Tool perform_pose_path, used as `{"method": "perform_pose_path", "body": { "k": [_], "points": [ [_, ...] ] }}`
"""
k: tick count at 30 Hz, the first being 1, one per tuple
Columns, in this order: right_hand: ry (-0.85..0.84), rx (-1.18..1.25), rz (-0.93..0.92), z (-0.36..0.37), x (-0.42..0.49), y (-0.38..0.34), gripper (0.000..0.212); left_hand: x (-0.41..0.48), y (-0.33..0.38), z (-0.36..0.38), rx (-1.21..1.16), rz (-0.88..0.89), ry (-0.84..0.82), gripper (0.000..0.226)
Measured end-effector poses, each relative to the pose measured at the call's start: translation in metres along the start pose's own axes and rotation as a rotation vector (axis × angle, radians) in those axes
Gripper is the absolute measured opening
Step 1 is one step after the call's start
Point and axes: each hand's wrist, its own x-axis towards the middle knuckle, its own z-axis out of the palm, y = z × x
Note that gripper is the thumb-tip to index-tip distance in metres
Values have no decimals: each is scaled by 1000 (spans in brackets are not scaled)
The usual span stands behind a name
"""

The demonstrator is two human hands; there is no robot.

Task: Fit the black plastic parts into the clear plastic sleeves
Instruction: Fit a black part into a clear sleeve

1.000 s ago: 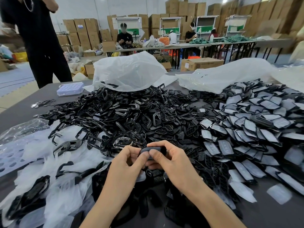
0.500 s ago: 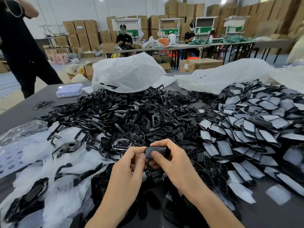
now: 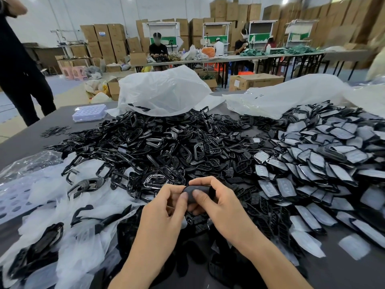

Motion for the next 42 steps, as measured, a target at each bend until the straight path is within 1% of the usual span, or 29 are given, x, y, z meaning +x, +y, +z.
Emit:
{"method": "perform_pose_path", "body": {
  "k": [2,5,8,11,15,17,19,24,28,31,33,38,42],
  "points": [
    [12,48,11,0,1,2,25,0,-2,-1,24,4,26,17],
    [34,201,57,0,4,6,21,2,-4,-1,8,-18,57,18],
    [38,328,91,1,6,6,22,4,-6,-2,-7,-10,62,18],
    [36,402,113,1,7,6,21,4,-7,-1,-30,-3,59,14],
    [31,452,139,1,8,5,19,3,-7,-3,-53,-6,35,14],
    [33,464,148,1,8,4,22,3,-6,-3,-52,7,26,15],
    [30,469,157,0,7,4,24,2,-5,-3,-44,23,19,16],
    [18,476,181,-2,7,1,18,1,-1,-3,-26,62,-8,21],
    [-14,446,196,-2,7,0,9,-1,1,-3,-20,84,-26,11],
    [-39,422,196,-2,7,1,4,-2,2,-3,23,113,-51,18],
    [-53,403,188,-3,6,2,8,-2,1,-4,70,128,-50,17],
    [-50,281,157,-5,5,1,10,-2,-2,-4,174,178,-40,28],
    [-53,197,142,-7,3,-1,10,-2,-1,-4,241,257,-19,23]
  ]
}}
